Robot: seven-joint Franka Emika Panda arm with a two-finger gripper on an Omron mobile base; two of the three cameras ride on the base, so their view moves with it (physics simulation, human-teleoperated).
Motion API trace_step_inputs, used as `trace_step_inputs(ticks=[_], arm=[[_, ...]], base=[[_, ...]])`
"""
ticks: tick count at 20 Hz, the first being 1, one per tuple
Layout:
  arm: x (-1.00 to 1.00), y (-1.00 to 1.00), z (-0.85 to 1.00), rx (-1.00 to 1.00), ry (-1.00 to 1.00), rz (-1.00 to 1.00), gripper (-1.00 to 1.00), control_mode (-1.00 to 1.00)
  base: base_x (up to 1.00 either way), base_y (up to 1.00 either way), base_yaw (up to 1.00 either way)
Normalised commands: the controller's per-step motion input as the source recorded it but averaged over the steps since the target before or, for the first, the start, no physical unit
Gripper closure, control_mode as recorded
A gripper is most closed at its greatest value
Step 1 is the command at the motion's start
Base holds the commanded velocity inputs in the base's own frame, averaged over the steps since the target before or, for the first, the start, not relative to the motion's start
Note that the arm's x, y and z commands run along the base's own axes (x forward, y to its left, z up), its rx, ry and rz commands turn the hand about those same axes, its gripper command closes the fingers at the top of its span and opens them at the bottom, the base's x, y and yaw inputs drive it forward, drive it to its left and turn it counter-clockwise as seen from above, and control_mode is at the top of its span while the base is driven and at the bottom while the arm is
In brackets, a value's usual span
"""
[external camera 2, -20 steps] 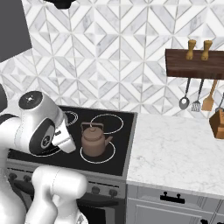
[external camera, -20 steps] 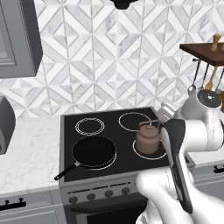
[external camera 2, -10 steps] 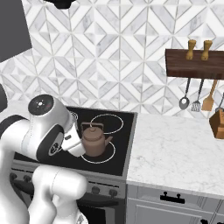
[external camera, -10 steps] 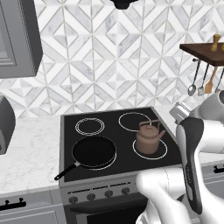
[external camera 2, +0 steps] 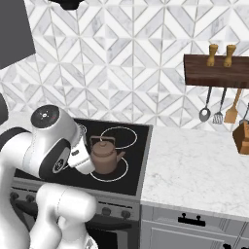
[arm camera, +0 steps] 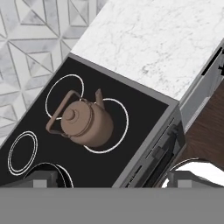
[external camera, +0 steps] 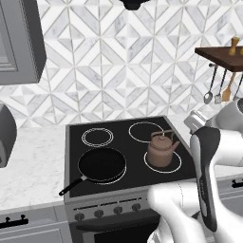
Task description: Pick the kettle from the counter and place it on a stove burner. Then turn the burner on.
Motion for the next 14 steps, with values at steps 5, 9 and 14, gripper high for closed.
trace_step_inputs(ticks=[5,9,14], arm=[[0.00,-0.04,0.00,0.00,0.00,0.00,-1.00,-1.00],[0.00,-0.08,0.00,0.00,0.00,0.00,-1.00,1.00],[0.00,0.00,0.00,0.00,0.00,0.00,-1.00,1.00]], base=[[0.00,0.00,0.00],[-0.02,-0.39,0.00],[-0.01,-0.56,0.00]])
